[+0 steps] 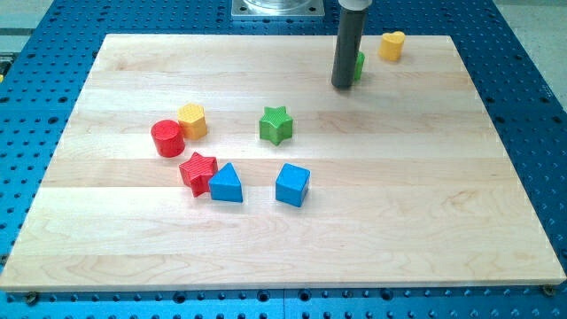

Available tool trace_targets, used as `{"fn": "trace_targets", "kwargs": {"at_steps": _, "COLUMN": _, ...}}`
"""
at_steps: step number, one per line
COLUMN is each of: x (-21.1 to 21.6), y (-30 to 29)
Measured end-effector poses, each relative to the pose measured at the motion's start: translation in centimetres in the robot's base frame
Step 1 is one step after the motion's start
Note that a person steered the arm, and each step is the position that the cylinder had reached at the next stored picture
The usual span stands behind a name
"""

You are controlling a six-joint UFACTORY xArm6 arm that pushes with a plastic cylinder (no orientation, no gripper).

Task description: Slide the green circle into the yellow heart

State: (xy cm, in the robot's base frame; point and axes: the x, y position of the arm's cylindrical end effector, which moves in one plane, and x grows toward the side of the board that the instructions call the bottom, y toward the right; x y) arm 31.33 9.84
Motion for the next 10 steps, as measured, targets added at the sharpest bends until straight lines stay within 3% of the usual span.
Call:
{"fn": "trace_targets", "kwargs": {"at_steps": 2, "x": -6.4, "y": 4.2}}
{"fn": "trace_targets", "kwargs": {"at_steps": 4, "x": -5.6, "y": -1.3}}
{"fn": "trace_targets", "kwargs": {"at_steps": 6, "x": -12.1, "y": -0.4}}
{"fn": "trace_targets", "kwargs": {"at_steps": 10, "x": -12.2, "y": 5.2}}
